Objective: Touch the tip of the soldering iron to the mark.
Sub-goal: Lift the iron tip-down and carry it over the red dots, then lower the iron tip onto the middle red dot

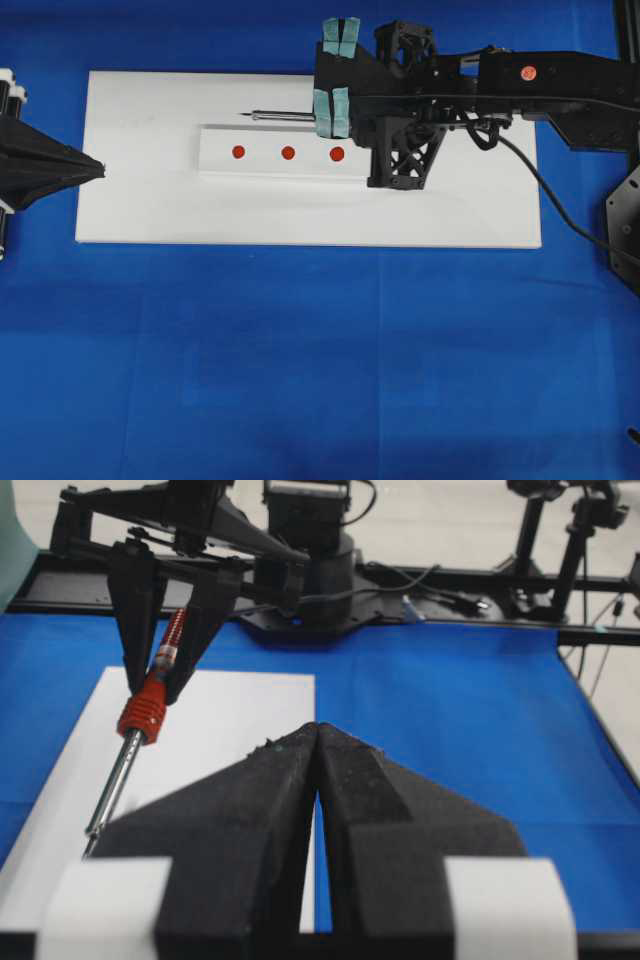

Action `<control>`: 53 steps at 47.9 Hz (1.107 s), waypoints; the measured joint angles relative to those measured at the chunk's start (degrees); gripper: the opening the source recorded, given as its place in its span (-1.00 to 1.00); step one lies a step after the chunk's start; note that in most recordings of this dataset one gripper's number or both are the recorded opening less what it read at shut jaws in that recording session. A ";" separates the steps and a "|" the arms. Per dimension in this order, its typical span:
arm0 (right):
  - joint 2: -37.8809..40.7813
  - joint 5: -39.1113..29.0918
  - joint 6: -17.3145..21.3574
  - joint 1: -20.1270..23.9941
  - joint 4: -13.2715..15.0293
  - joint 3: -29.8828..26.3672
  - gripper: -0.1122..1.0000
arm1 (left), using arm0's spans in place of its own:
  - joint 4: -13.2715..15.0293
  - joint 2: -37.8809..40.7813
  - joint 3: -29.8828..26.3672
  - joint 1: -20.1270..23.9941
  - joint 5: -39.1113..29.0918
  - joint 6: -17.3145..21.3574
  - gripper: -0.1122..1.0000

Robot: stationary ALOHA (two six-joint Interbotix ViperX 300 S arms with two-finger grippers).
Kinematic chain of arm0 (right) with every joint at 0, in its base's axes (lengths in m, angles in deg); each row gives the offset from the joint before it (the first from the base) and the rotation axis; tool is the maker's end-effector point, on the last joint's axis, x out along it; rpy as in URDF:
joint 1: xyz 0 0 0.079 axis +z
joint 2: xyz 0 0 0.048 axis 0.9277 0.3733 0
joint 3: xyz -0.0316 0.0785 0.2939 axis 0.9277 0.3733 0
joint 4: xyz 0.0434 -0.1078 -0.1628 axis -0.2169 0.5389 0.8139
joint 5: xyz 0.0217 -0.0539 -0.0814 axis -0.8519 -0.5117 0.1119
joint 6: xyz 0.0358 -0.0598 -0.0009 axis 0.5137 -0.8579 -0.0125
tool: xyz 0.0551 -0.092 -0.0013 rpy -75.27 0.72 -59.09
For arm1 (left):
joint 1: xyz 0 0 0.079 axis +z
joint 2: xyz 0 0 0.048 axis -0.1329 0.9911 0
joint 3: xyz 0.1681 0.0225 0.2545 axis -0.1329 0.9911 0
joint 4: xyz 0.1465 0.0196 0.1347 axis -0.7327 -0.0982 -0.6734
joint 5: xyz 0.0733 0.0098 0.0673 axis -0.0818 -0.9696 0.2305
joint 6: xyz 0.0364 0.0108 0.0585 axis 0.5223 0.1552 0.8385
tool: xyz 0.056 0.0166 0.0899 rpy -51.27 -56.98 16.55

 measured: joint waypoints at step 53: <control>2.46 2.64 -0.35 0.44 -0.70 0.00 -0.68 | 0.09 -0.26 0.00 0.00 0.00 0.00 -0.80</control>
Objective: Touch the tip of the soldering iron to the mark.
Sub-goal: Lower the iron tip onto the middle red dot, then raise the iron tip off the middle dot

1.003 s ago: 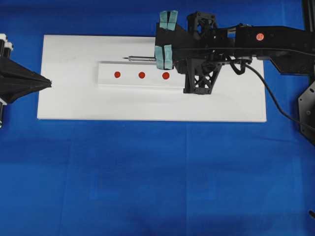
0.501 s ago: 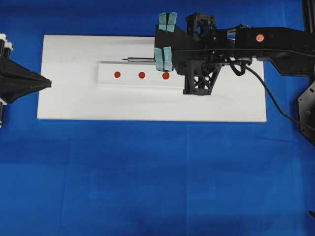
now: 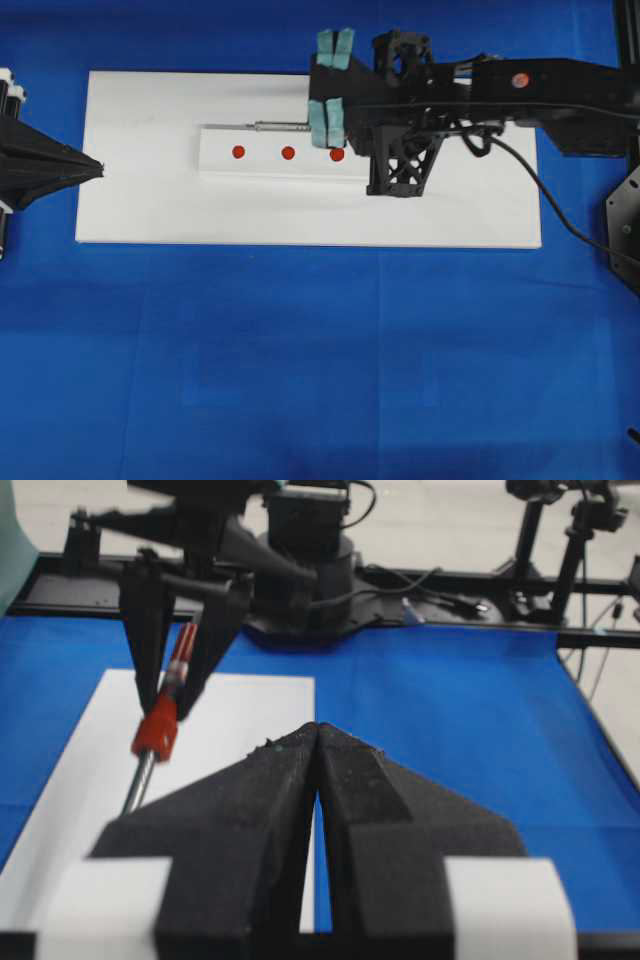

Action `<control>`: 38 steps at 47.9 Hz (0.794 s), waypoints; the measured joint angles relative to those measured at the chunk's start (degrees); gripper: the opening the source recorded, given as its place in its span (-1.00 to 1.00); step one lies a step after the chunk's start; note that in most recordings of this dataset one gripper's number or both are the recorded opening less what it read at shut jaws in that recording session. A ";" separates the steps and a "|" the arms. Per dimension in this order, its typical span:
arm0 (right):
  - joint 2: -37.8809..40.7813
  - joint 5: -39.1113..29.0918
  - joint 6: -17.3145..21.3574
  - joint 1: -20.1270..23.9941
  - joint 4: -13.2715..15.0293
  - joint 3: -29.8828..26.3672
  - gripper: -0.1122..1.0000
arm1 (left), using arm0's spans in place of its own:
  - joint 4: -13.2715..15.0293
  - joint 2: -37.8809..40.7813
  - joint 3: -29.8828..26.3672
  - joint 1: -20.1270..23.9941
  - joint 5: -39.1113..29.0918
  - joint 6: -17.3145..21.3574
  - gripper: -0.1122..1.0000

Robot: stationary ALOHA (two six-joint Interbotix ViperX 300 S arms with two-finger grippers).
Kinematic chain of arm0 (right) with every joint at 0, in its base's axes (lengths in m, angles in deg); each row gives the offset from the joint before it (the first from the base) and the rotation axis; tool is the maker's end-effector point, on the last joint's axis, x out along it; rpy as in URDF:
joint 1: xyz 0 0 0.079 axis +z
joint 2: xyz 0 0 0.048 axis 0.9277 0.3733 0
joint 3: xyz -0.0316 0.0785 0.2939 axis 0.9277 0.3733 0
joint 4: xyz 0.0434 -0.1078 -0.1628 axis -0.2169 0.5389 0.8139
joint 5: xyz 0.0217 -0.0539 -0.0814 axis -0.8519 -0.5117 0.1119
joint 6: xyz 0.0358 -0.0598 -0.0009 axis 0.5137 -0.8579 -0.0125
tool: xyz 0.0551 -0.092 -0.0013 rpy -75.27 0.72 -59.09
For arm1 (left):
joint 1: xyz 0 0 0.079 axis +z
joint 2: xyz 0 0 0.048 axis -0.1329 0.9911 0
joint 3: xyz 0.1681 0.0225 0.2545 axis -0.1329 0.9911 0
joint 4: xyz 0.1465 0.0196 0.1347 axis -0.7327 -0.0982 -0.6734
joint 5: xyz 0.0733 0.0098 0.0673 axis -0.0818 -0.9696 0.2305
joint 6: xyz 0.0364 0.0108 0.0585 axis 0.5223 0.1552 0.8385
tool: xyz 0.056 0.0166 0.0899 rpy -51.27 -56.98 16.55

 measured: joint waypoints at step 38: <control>8.96 6.06 0.09 0.00 -0.26 0.00 -0.68 | 0.00 0.00 0.00 0.00 0.09 0.00 -0.80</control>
